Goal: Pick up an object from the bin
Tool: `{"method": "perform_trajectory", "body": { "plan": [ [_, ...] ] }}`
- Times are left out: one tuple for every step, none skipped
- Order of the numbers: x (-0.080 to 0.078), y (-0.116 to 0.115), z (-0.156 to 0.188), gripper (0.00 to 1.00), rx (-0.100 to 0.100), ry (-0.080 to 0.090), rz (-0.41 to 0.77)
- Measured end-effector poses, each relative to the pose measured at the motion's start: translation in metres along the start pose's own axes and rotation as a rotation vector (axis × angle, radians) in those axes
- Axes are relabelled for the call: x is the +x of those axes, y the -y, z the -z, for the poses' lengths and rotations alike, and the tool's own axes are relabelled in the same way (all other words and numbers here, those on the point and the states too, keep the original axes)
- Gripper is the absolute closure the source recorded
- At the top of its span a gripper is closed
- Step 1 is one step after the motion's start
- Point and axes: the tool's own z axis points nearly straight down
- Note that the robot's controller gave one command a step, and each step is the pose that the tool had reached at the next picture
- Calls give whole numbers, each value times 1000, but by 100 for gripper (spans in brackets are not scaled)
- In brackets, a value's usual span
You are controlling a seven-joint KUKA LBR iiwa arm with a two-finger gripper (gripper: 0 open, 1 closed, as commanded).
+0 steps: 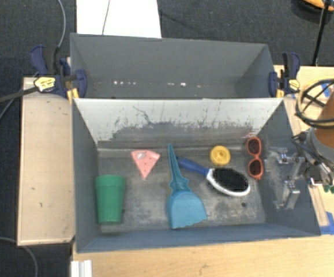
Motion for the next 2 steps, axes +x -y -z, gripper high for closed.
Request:
{"method": "perform_trajectory", "body": {
  "plan": [
    [-2,-1,4,0,2,8,5],
    [-9,-7,-44,0,3,13,-23]
  ]
}}
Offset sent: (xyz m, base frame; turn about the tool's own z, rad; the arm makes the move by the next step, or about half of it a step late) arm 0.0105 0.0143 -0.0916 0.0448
